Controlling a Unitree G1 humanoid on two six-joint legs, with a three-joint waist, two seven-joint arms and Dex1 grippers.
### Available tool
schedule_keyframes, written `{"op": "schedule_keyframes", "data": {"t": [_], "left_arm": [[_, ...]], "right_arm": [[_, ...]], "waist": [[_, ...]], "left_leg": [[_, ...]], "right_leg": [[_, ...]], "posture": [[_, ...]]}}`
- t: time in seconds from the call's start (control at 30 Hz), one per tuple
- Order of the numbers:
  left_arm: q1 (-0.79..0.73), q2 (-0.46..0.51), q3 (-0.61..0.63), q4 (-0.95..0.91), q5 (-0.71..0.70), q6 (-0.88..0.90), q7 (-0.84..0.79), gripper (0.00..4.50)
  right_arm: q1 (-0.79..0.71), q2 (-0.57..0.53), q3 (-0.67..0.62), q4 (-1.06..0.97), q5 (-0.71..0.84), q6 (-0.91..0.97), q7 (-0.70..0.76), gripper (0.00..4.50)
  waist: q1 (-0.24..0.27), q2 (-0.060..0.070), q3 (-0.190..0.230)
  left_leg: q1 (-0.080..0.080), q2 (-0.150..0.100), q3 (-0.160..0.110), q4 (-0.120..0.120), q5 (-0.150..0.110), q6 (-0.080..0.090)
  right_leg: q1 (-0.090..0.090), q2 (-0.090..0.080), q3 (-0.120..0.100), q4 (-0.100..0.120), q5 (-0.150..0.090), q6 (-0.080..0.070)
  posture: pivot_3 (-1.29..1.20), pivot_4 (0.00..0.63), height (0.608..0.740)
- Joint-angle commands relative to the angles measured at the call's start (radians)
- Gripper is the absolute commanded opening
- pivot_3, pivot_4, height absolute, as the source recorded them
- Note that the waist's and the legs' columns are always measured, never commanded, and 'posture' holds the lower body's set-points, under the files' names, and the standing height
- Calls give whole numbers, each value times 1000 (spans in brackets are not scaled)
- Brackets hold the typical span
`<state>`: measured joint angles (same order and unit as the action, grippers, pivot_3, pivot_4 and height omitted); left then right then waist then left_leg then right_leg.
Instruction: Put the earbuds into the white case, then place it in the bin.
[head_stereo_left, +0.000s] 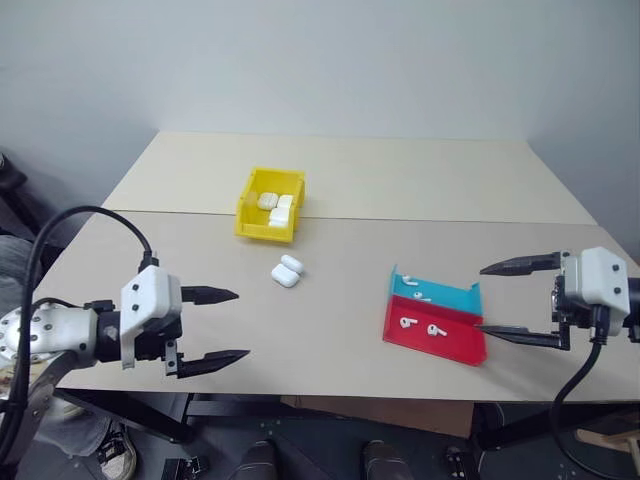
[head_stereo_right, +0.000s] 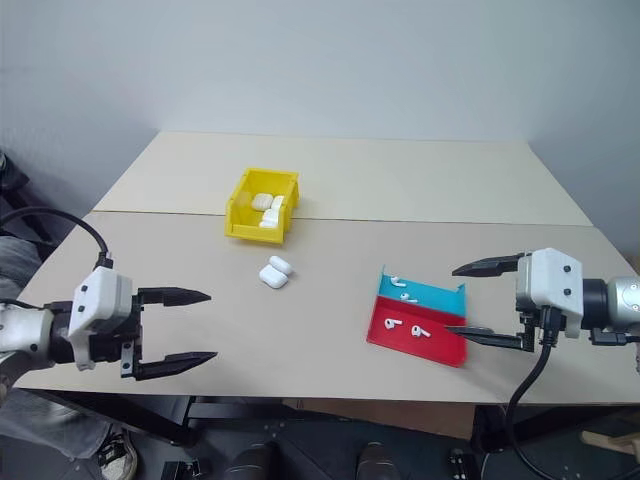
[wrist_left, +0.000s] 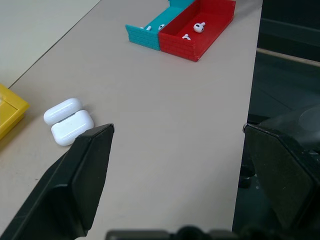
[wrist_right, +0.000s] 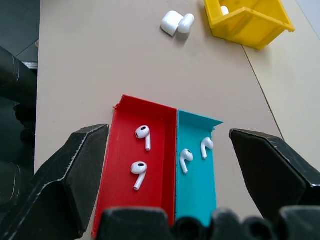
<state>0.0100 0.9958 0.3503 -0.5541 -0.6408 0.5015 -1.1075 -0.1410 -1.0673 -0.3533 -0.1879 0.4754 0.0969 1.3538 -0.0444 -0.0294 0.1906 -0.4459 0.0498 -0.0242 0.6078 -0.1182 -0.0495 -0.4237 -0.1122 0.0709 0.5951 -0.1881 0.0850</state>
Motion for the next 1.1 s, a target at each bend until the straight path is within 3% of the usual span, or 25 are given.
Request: {"op": "schedule_keyframes", "data": {"t": [0.03,0.37,0.67,0.8,0.93,1.0,1.1], "left_arm": [[-8,25,32,-33,-13,9,6,4500],[-21,26,32,-57,5,56,103,4500],[-133,-15,-58,-189,76,239,411,4500],[-356,-56,-180,-201,19,590,588,4500],[-699,-233,-343,-94,37,1053,735,4500],[-782,-313,-350,-27,2,1113,787,4500],[-890,-322,-443,102,-51,1113,866,4500]], "right_arm": [[-7,-15,-14,-20,19,3,10,4471],[24,-20,-40,-24,25,4,35,4471],[14,-32,-41,-9,27,10,43,4471],[38,-28,-59,-16,24,10,34,4471],[63,-25,-58,-28,7,13,16,4471],[68,-24,-56,-35,4,13,8,4471],[72,-21,-53,-50,-5,17,-17,4471]], "waist": [[0,0,0],[0,0,0],[1,0,0],[9,0,0],[24,-1,0],[27,-2,0],[14,-2,0]], "left_leg": [[0,0,0,0,0,0],[0,0,0,0,0,0],[0,0,0,1,0,0],[0,0,-1,2,0,0],[0,-1,-3,5,0,0],[0,-2,-4,6,0,1],[0,-2,-4,4,1,1]], "right_leg": [[0,0,0,0,0,0],[0,0,0,0,0,0],[1,0,0,0,0,0],[2,1,0,1,0,0],[4,3,0,4,1,1],[5,3,0,5,1,2],[3,3,0,5,1,2]], "posture": [[0,150,740],[0,150,740],[0,150,740],[0,150,740],[0,150,740],[0,150,740],[0,150,740]]}}
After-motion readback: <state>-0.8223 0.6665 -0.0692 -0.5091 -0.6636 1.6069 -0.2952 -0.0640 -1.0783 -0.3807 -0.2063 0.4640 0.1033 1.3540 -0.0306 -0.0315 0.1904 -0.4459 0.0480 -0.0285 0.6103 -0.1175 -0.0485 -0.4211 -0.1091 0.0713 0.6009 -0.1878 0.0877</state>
